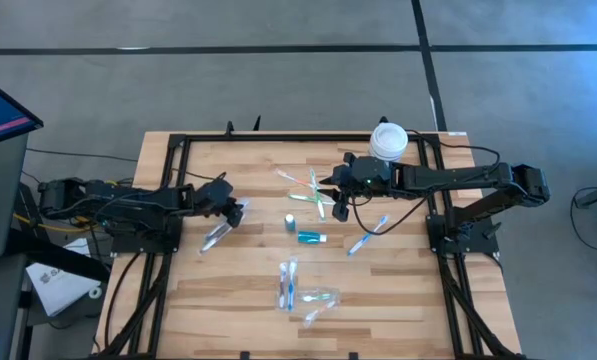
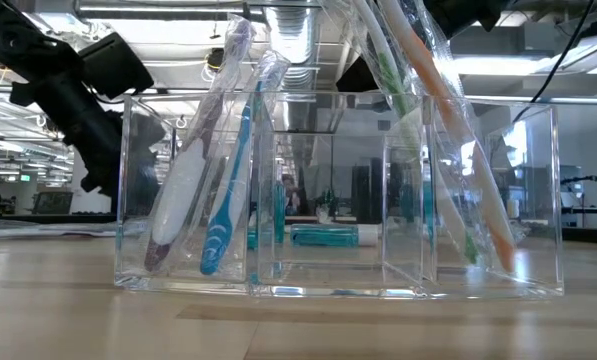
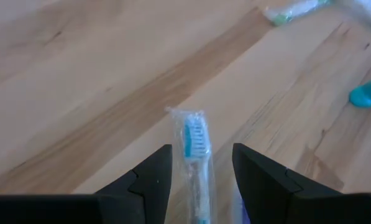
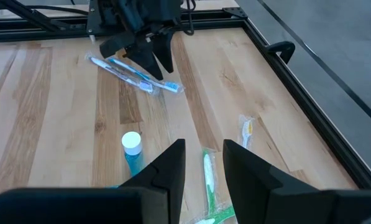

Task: Pick & Place toothbrushing station
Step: Put the blue toothbrush into the transparent organizer

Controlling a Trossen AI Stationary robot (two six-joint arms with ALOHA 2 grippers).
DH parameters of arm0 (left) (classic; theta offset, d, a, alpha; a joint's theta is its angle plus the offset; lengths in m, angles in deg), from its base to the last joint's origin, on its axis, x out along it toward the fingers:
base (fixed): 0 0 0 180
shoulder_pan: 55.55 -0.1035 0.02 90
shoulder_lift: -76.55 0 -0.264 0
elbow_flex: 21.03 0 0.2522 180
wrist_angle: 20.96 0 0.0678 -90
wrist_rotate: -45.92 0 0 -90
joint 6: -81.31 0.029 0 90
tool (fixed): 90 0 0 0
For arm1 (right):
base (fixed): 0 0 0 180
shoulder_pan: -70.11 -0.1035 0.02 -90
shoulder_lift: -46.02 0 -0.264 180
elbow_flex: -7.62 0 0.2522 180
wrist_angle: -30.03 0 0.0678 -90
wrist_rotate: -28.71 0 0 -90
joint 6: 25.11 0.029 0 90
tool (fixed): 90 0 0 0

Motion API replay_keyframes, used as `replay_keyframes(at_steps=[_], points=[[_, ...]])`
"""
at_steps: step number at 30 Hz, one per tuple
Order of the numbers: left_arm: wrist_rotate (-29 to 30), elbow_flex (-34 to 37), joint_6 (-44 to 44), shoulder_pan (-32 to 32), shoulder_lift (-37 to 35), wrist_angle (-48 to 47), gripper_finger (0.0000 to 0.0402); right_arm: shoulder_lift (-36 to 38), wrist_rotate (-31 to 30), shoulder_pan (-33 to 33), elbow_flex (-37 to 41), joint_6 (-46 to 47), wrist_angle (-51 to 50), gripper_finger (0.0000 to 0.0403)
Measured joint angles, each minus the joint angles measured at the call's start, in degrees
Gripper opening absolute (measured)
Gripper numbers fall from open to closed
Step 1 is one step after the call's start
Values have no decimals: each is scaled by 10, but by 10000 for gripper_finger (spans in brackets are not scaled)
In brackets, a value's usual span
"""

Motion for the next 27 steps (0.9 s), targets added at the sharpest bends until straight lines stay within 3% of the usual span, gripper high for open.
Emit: replay_keyframes(at_steps=[13, 19, 27], points=[[-1, 0, -1, 0, 0, -46, 163, 0, 0, 0, 0, 0, 0, 98], [-44, 0, -2, 1, 0, -47, 163, 0, 0, 0, 0, 0, 0, 98], [-44, 0, -2, 1, 0, -64, 163, 0, 0, 0, 0, 0, 0, 98]])
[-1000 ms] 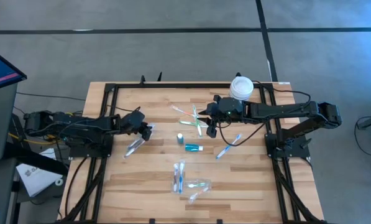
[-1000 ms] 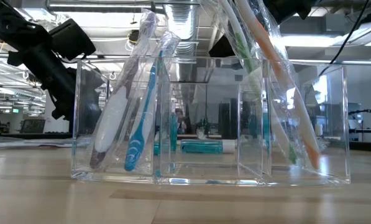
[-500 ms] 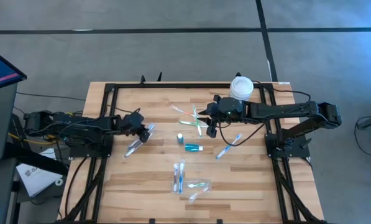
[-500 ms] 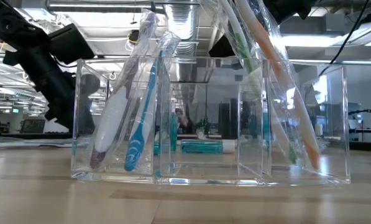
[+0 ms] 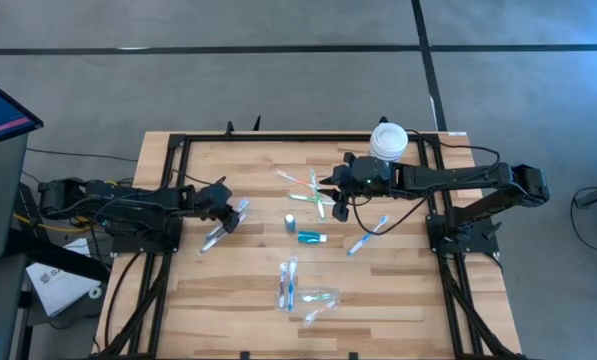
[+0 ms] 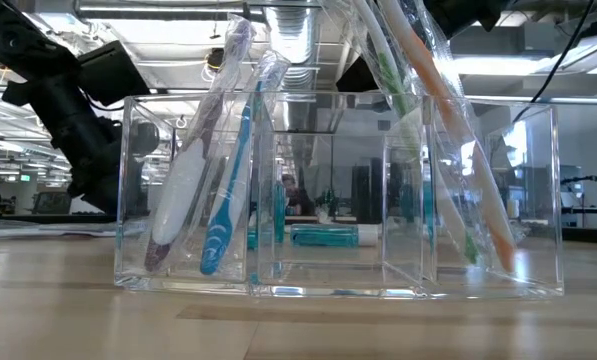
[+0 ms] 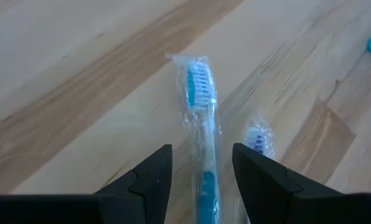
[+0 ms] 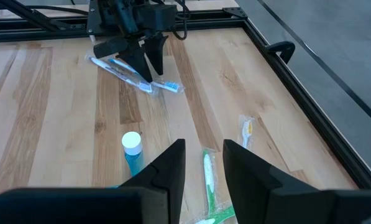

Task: Pick & Place toothbrushing station
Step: Put the blue toothbrush into the transparent organizer

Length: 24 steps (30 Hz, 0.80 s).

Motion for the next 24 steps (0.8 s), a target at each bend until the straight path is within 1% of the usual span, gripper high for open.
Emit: replay_keyframes(at_steps=[4, 9, 14, 20, 24], points=[[0, 0, 0, 0, 0, -16, 155, 0, 0, 0, 0, 0, 0, 98], [0, 0, 0, 0, 0, -26, 125, 0, 0, 0, 0, 0, 0, 98], [0, 0, 0, 0, 0, -26, 85, 0, 0, 0, 0, 0, 0, 98], [1, 0, 0, 0, 0, -19, 11, 0, 0, 0, 0, 0, 0, 98], [14, 0, 0, 0, -9, 2, 3, 0, 0, 0, 0, 0, 0, 98]])
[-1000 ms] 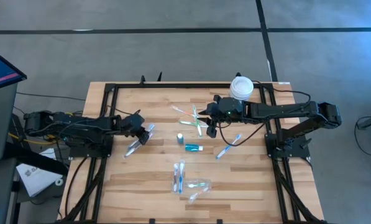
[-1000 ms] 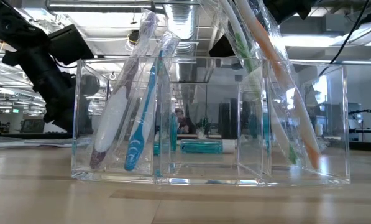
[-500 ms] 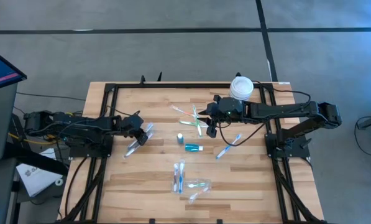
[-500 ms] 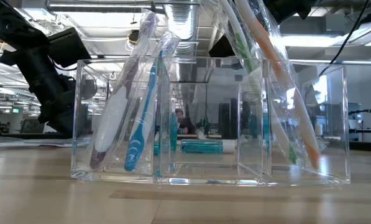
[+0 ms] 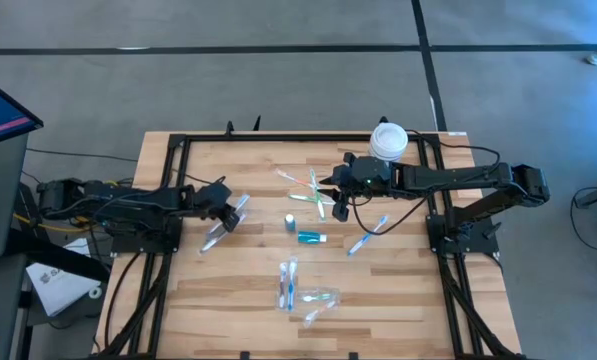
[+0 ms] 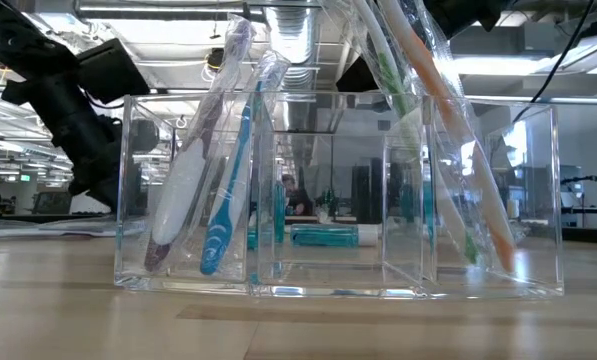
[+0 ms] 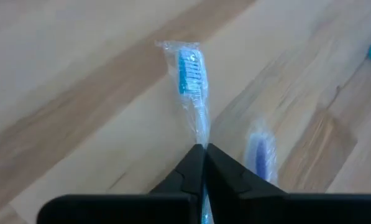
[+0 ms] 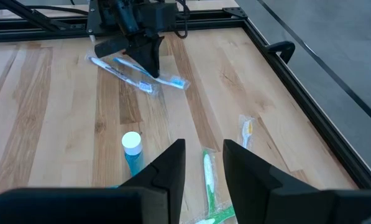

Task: Pick & Place toothbrushing station
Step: Put the blue toothbrush into the transparent organizer

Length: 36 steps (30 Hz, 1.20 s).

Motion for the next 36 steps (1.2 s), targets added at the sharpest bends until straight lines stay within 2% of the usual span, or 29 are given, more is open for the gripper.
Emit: replay_keyframes(at_steps=[11, 19, 27, 36], points=[[39, 0, 9, 7, -90, 34, 0, 0, 0, -2, 0, 0, 0, 98], [40, 0, 65, 38, -142, 141, 0, 0, 0, -2, 0, 0, 2, 98], [40, 0, 134, 74, -142, 313, 0, 0, 9, -2, 0, 44, 27, 98], [37, 0, 227, 145, -68, 520, 0, 0, 88, -10, 0, 40, 155, 98]])
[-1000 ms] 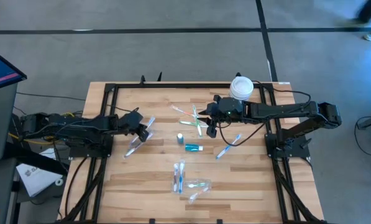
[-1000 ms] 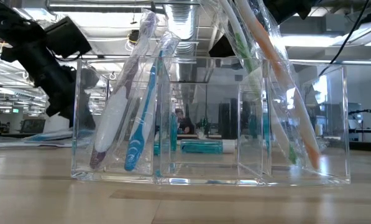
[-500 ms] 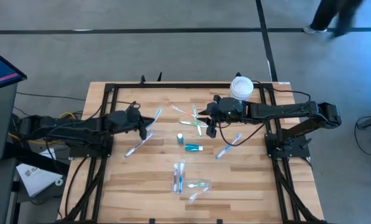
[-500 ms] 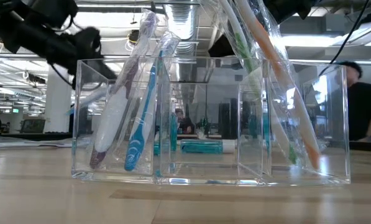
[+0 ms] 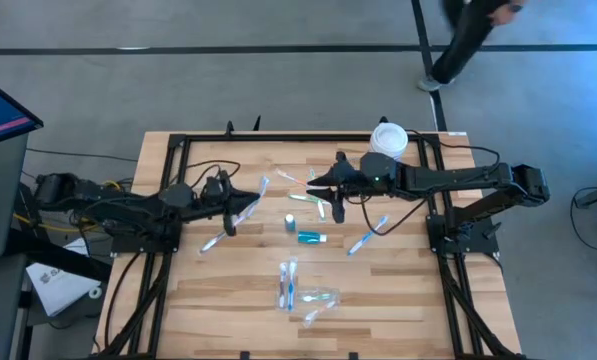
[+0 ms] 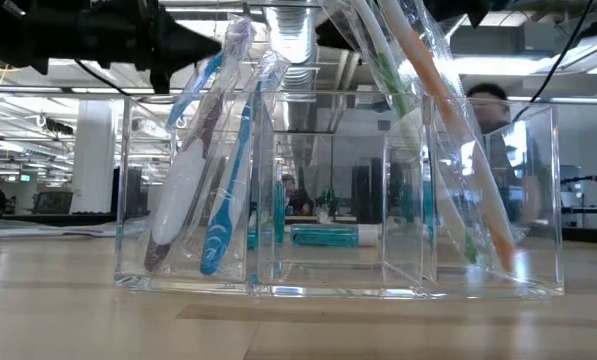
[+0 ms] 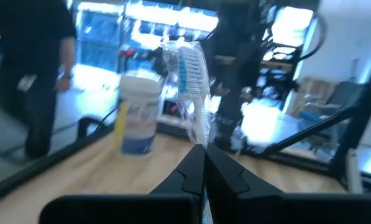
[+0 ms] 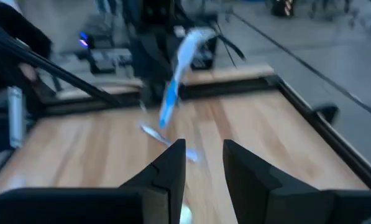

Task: Pick & Place toothbrushing station
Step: Put the blue toothbrush into the transparent organizer

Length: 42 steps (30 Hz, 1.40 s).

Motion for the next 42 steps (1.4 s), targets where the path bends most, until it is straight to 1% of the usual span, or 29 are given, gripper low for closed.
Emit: replay_keyframes(at_steps=[4, 6, 12, 18, 21, 26, 29, 42], points=[[0, 0, 29, 12, 44, 103, 0, 0, 3, -8, 0, -12, 28, 98], [1, -4, 37, 14, 64, 134, 0, 0, 3, -13, 0, -15, 41, 98], [0, -46, 46, 14, 121, 139, 0, -14, 3, -26, 0, -16, 75, 98], [-2, -102, 65, 15, 181, 140, 0, -58, 2, -26, 1, -20, 127, 98], [-1, -117, 69, 16, 202, 142, 0, -67, 3, -25, 1, -26, 145, 98], [10, -125, 80, 19, 217, 145, 0, -66, 3, -25, 0, -26, 157, 98], [10, -125, 80, 19, 220, 154, 0, -66, 2, -24, 0, -26, 181, 98], [11, -125, 91, 23, 221, 178, 0, -66, 2, -25, 0, -25, 207, 98]])
